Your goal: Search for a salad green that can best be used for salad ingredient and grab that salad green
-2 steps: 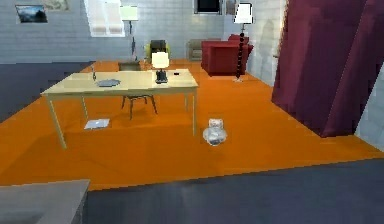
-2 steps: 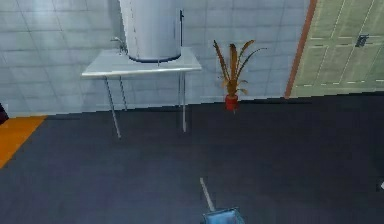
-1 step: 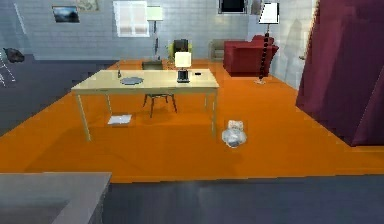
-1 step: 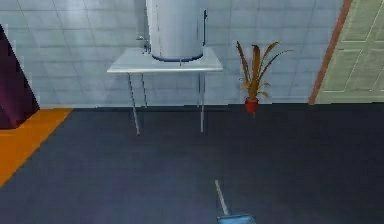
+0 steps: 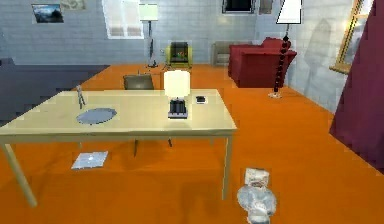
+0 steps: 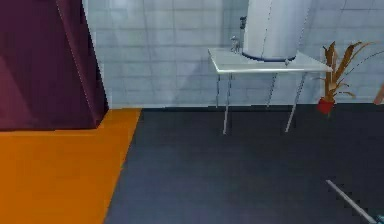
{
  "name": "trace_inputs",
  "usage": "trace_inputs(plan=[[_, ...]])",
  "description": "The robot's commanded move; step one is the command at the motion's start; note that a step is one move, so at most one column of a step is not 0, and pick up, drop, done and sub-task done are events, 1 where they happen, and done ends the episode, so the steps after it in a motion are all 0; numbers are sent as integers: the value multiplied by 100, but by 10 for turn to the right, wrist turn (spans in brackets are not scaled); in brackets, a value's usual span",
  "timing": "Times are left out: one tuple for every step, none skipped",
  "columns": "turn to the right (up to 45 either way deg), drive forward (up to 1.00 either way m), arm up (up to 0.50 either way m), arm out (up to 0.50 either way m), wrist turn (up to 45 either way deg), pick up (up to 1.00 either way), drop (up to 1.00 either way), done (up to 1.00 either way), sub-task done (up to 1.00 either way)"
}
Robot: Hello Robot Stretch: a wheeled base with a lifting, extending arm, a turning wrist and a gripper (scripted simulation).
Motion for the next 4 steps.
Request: trace_inputs(plan=[[450, 0, 0, 0, 0, 0, 0, 0, 0], [60, 0, 0, 0, 0, 0, 0, 0, 0], [0, 25, 0, 0, 0, 0, 0, 0, 0], [-450, 0, 0, 0, 0, 0, 0, 0, 0]])
